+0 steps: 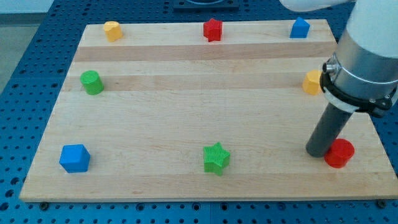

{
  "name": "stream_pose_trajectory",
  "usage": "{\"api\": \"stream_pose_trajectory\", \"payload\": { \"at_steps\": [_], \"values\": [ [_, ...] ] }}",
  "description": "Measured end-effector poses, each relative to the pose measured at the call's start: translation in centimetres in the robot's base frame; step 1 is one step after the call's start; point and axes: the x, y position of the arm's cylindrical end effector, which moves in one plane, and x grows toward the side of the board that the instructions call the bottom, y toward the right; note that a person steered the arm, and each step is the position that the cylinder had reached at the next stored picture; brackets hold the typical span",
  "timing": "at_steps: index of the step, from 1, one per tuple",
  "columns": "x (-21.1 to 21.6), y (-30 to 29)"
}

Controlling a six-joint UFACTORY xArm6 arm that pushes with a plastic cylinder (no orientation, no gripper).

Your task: Push the red circle into the hexagon

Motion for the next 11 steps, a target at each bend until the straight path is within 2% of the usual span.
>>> {"api": "stream_pose_trajectory", "payload": {
  "at_steps": [2, 4, 6, 7, 9, 10, 11],
  "values": [
    [-0.7, 0.0],
    [-4.0, 0.0],
    [-4.0, 3.8],
    [-3.4, 6.2],
    [3.5, 6.1],
    [5.7, 5.0],
    [5.7, 2.9]
  ]
}}
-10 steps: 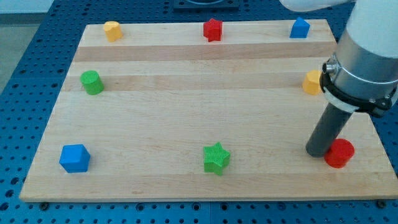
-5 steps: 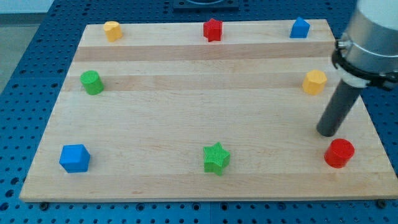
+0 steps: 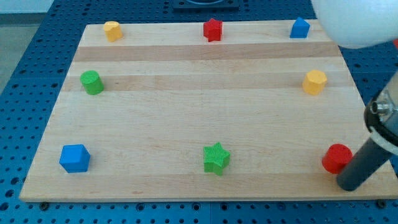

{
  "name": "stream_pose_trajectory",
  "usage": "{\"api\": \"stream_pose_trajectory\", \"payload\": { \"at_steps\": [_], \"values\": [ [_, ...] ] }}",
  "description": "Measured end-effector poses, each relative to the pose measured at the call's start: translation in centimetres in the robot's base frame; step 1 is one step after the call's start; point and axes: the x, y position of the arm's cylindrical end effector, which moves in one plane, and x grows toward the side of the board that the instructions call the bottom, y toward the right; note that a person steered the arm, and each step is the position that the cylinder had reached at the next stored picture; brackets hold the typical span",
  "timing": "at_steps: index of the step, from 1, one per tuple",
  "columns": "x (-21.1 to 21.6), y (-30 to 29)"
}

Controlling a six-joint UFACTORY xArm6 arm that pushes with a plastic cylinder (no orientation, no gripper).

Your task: Push the red circle into the hexagon

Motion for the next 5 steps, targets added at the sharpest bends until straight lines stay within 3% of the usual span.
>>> {"api": "stream_pose_trajectory", "payload": {
  "at_steps": [5],
  "values": [
    [-10.8, -0.6]
  ]
}}
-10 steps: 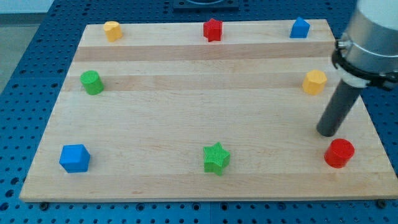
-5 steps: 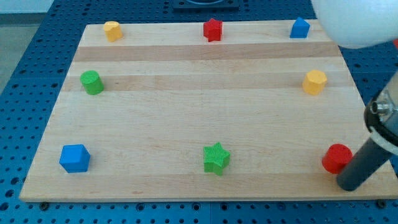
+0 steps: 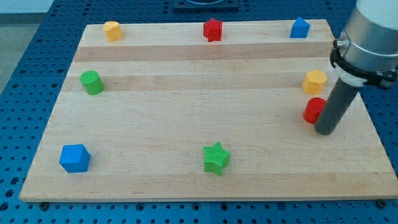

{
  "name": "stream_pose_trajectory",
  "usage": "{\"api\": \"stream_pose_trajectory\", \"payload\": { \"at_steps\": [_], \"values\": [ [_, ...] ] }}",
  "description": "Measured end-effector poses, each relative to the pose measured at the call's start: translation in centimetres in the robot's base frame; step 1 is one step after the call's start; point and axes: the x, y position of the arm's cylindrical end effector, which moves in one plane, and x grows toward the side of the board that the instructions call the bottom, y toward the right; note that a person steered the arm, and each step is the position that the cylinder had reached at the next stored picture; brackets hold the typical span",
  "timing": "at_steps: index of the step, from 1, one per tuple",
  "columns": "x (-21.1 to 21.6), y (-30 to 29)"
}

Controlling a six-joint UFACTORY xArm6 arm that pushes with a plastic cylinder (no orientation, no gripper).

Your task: Push the red circle into the hexagon

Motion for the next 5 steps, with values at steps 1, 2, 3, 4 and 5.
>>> {"api": "stream_pose_trajectory", "payload": {
  "at_steps": [1, 2, 3, 4, 5],
  "values": [
    [-2.1, -0.9],
    [-3.5, -1.7],
    [-2.8, -2.1],
    [1.8, -3.7],
    [6.4, -7.0]
  ]
}}
